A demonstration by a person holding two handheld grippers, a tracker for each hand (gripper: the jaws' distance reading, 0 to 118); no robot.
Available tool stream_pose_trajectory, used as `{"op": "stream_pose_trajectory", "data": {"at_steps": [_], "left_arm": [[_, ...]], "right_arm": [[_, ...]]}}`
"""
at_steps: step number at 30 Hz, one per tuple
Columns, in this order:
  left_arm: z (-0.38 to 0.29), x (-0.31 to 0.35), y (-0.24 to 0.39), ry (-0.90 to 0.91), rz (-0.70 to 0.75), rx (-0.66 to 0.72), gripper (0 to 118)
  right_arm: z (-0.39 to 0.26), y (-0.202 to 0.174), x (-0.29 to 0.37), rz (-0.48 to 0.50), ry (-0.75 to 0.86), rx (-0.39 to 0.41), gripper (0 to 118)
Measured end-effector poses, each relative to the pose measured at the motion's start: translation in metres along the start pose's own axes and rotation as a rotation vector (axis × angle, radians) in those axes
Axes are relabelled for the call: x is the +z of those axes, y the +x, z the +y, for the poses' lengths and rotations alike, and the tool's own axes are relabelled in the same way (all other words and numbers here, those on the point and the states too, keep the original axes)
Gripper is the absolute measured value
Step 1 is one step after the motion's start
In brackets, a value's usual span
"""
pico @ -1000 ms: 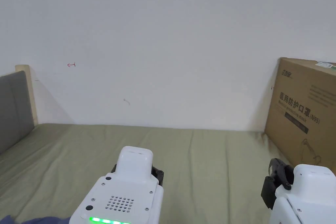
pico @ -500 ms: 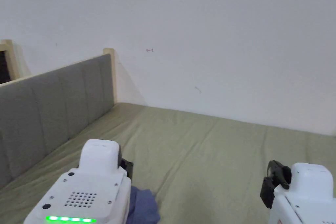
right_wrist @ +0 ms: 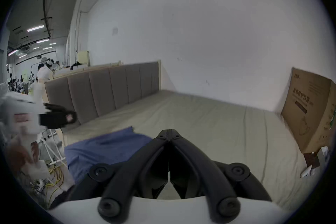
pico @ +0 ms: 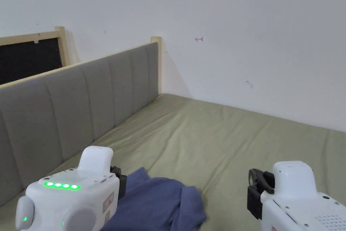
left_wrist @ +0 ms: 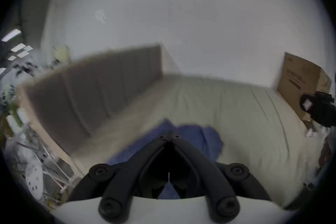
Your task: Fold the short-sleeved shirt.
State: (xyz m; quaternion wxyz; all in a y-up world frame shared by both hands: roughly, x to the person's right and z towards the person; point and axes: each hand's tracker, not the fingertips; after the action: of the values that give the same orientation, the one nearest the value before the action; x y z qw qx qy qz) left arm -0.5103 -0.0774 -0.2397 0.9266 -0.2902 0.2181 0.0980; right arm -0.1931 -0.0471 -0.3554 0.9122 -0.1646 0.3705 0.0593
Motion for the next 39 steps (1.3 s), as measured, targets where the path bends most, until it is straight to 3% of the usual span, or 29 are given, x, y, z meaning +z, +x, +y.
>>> {"op": "stream_pose_trajectory", "data": {"at_steps": [2,3,4,5,6,10,13,15,17,20,25,27,28,30,33,36,39], "left_arm": [[-0.004,-0.049,-0.018,-0.195,-0.144,0.138,2],[-0.009,-0.072,-0.026,-0.240,-0.179,0.236,20],[-0.013,-0.090,-0.029,-0.288,-0.157,0.275,58],[-0.021,-0.120,-0.035,-0.320,-0.124,0.304,108],[-0.028,-0.139,-0.036,-0.359,-0.103,0.323,115],[-0.045,-0.196,-0.026,-0.469,-0.040,0.272,112],[-0.073,-0.237,-0.014,-0.622,0.007,0.183,118],[-0.076,-0.240,0.004,-0.571,0.054,-0.020,118],[-0.083,-0.262,-0.009,-0.499,0.082,-0.048,118],[-0.081,-0.271,-0.016,-0.544,0.078,-0.015,118],[-0.074,-0.212,-0.001,-0.523,-0.008,0.077,118],[-0.071,-0.190,-0.002,-0.407,0.026,0.032,102],[-0.069,-0.179,-0.003,-0.368,0.025,0.038,85],[-0.062,-0.205,-0.048,-0.359,0.022,0.065,10],[-0.045,-0.165,-0.065,-0.307,-0.011,0.145,6],[-0.004,-0.123,-0.072,-0.125,0.075,0.009,6],[0.038,-0.056,-0.066,0.020,0.062,0.031,6]], "right_arm": [[-0.009,0.012,0.000,-0.027,-0.045,0.004,0],[-0.015,0.019,-0.001,-0.042,-0.066,0.012,0],[-0.020,0.025,-0.003,-0.057,-0.088,0.017,0],[-0.025,0.032,-0.005,-0.073,-0.119,0.020,0],[-0.032,0.038,-0.007,-0.081,-0.146,0.016,0],[-0.043,0.059,-0.011,-0.107,-0.190,-0.006,0],[-0.048,0.070,-0.016,-0.128,-0.216,-0.020,0],[-0.051,0.073,-0.020,-0.133,-0.231,-0.027,0],[-0.054,0.074,-0.022,-0.133,-0.248,-0.029,0],[-0.060,0.072,-0.027,-0.121,-0.259,-0.034,0],[-0.064,0.066,-0.026,-0.081,-0.274,-0.046,0],[-0.066,0.064,-0.023,-0.069,-0.273,-0.039,0],[-0.065,0.064,-0.021,-0.065,-0.275,-0.030,0],[-0.062,0.065,-0.017,-0.055,-0.279,-0.004,0],[-0.053,0.068,-0.005,-0.063,-0.255,0.040,0],[-0.044,0.074,0.009,-0.079,-0.211,0.045,0],[-0.036,0.083,0.024,-0.094,-0.164,0.004,0]]}}
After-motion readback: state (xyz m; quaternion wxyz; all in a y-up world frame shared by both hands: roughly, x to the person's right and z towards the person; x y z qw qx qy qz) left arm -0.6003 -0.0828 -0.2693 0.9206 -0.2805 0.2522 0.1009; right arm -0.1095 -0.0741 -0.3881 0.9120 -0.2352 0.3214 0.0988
